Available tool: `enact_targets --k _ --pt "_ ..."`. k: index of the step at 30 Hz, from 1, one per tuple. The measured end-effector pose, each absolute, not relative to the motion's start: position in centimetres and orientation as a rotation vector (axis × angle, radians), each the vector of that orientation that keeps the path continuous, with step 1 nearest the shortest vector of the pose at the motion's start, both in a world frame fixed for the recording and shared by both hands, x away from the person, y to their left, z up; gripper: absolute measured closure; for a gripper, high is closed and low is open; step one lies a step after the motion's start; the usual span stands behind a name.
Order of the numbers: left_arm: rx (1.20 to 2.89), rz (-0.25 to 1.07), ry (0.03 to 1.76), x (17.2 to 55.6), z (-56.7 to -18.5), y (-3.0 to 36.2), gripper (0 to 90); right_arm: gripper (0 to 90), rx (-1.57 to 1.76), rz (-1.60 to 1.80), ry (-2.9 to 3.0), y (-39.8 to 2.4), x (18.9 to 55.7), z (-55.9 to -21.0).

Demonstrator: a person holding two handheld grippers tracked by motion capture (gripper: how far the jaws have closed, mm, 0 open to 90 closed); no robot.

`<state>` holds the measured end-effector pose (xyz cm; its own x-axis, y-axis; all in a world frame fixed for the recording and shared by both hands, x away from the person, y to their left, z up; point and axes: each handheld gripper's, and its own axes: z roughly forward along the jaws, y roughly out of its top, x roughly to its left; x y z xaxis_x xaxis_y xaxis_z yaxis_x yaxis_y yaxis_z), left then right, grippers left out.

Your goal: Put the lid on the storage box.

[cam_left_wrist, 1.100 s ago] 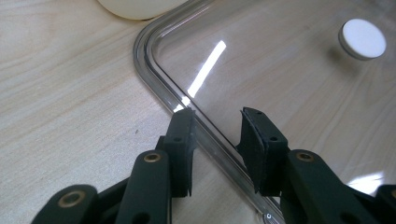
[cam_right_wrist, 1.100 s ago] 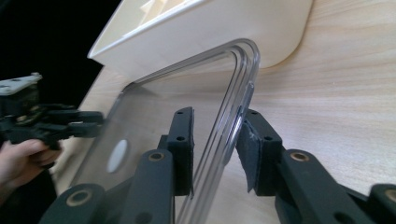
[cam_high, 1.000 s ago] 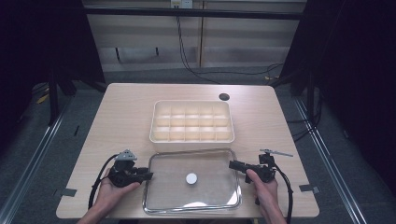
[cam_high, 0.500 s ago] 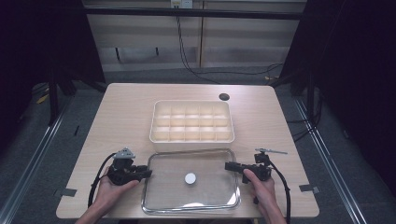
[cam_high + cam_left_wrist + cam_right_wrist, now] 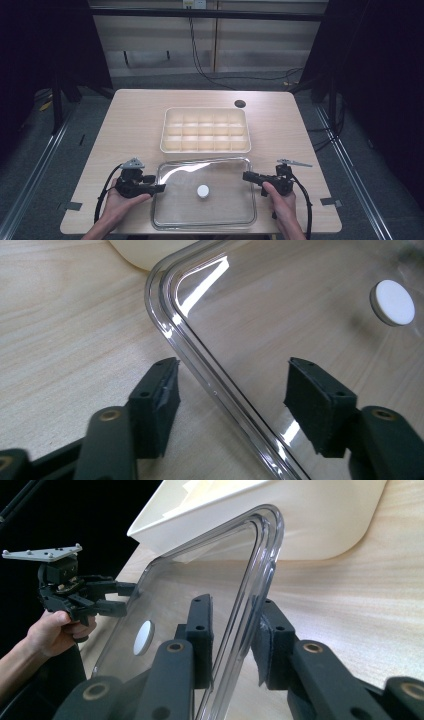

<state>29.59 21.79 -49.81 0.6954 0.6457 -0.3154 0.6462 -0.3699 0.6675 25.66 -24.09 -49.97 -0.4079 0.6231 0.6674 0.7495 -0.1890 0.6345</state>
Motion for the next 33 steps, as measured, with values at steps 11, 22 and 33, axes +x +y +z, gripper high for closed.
enact_targets --k 11,22,33 --pt "2.026 -0.111 1.004 29.9 -49.9 21.8 40.9 74.1 -1.661 -1.686 -1.953 -24.4 25.5 -49.5" --pt "1.969 -0.086 0.99 29.7 -49.0 22.4 47.4 72.2 -1.651 -1.69 -1.978 -24.1 25.5 -49.5" --pt "1.938 -0.08 0.926 29.7 -47.3 22.7 57.8 66.5 -1.675 -1.707 -2.018 -23.9 25.4 -48.9"
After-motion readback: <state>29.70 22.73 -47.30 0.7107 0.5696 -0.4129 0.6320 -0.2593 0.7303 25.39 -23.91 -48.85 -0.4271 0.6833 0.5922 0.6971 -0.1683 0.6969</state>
